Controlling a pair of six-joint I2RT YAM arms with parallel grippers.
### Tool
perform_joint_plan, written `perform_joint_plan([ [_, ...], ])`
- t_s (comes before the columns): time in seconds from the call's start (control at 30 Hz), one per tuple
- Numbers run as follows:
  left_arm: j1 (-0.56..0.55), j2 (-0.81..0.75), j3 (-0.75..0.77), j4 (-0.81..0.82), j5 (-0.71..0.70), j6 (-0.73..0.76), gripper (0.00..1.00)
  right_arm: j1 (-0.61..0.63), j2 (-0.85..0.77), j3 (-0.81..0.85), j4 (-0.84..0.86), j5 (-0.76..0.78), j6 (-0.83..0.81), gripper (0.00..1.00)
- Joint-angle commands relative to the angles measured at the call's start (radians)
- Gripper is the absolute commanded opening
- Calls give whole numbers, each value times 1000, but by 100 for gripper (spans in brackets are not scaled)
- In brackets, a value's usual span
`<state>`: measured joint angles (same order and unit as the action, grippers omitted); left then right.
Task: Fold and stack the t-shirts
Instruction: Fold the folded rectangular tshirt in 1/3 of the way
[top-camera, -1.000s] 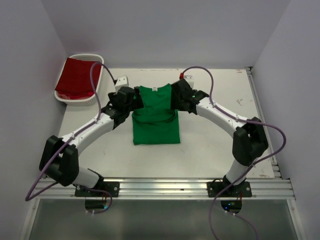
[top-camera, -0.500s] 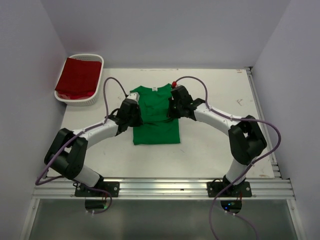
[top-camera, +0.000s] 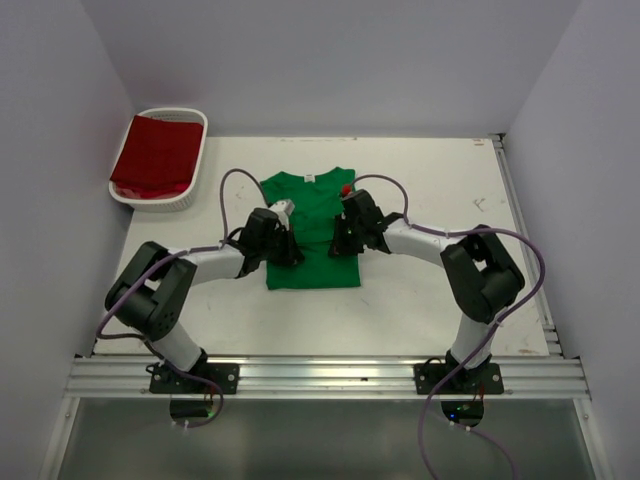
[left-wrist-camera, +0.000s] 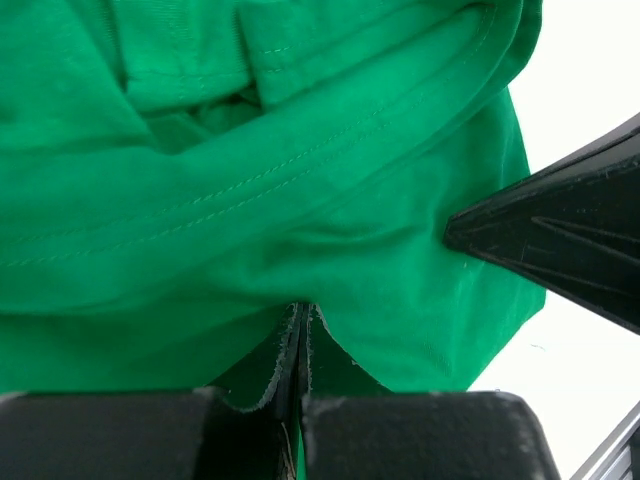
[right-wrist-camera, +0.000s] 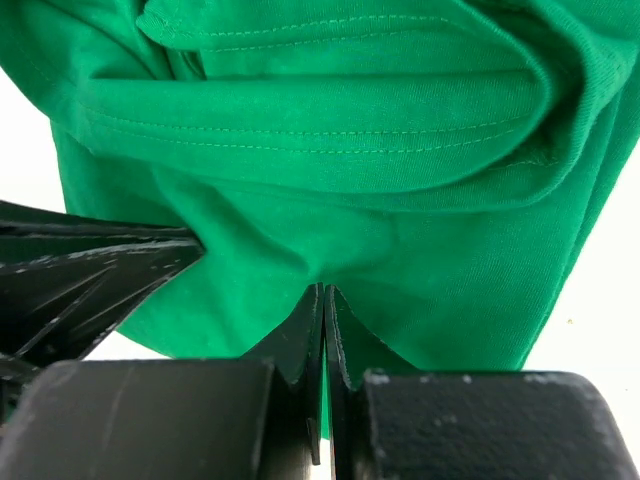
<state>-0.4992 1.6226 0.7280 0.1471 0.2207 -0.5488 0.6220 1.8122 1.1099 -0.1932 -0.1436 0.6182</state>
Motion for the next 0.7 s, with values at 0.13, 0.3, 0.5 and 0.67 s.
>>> perform_joint_plan([
  [0.13, -1, 83, 36, 143, 40, -13, 0, 5, 7, -16, 47, -11, 5, 0],
  [0.3, 4, 132, 96, 117, -13, -16, 0, 5, 13, -24, 37, 1, -8, 0],
  [0.5, 13, 140, 180, 43, -86, 1, 0, 5, 27, -28, 31, 13, -15, 0],
  [0.67, 14, 166, 225, 5, -110, 7, 0, 5, 39, -30, 18, 24, -21, 0],
])
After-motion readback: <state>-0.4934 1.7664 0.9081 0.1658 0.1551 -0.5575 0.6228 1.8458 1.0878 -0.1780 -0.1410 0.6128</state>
